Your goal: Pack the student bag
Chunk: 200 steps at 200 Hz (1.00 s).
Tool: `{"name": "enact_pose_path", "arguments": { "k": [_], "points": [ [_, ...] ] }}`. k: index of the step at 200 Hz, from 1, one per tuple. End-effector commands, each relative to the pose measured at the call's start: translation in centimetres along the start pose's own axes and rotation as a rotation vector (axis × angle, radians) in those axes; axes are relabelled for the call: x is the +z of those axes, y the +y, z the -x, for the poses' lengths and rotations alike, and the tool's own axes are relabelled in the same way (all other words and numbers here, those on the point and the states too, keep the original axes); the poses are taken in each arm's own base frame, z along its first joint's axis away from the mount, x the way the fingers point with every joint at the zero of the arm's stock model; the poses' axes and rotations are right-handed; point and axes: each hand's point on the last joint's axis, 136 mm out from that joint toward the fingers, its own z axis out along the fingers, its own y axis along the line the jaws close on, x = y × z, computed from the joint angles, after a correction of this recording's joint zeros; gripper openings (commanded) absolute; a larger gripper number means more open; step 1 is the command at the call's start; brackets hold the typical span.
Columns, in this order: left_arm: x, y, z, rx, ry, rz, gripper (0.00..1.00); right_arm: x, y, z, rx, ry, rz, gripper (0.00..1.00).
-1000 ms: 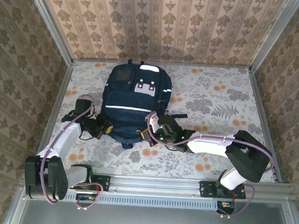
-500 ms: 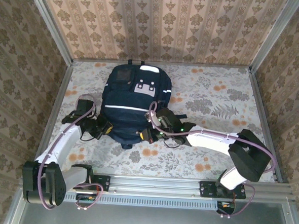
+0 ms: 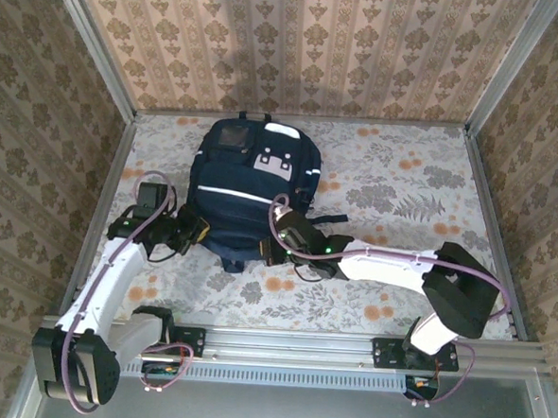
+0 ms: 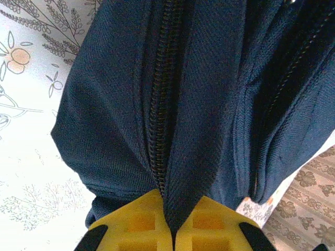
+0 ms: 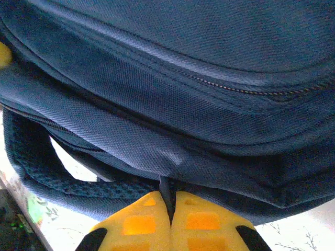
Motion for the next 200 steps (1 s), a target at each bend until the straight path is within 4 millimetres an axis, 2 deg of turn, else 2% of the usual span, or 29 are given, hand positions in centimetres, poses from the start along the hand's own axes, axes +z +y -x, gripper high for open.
{"name": "enact_pose_path", "arguments": {
  "k": [1,11,46,81,102,128,156,178,200],
  "points": [
    [-2.1,-0.2,3.2,-0.020,-0.161,-0.001,0.00,-1.9,-11.5,-1.9,0.105,-0.001,-0.377,0.00],
    [-1.7,0.6,3.2,-0.025,-0.155,0.020,0.00,-2.0,-11.8,-1.9,0.126,0.004,-0.338,0.00],
    [-0.4,2.7,2.9,-0.018,-0.136,0.079,0.00,-1.9,-9.0,-1.3,0.070,0.024,-0.164,0.00],
    [0.2,3.0,2.7,-0.014,-0.104,0.096,0.00,-1.5,-8.3,-1.1,0.017,0.025,-0.125,0.00],
    [-0.1,2.9,2.8,0.002,-0.117,0.098,0.00,-1.3,-8.3,-1.0,-0.018,0.008,-0.114,0.00],
    [-0.3,2.7,2.9,0.013,-0.109,0.101,0.00,-1.3,-9.4,-1.1,-0.081,-0.028,-0.142,0.00],
    [-0.7,3.2,3.3,0.020,-0.110,0.124,0.00,-1.5,-10.6,0.3,-0.177,-0.086,-0.213,0.00],
    [-1.0,3.7,3.9,0.007,-0.113,0.135,0.00,-1.4,-10.9,1.3,-0.269,-0.125,-0.242,0.00],
    [-1.4,3.9,4.9,0.020,-0.134,0.142,0.00,-1.0,-10.7,1.4,-0.337,-0.119,-0.239,0.00]
  ]
}}
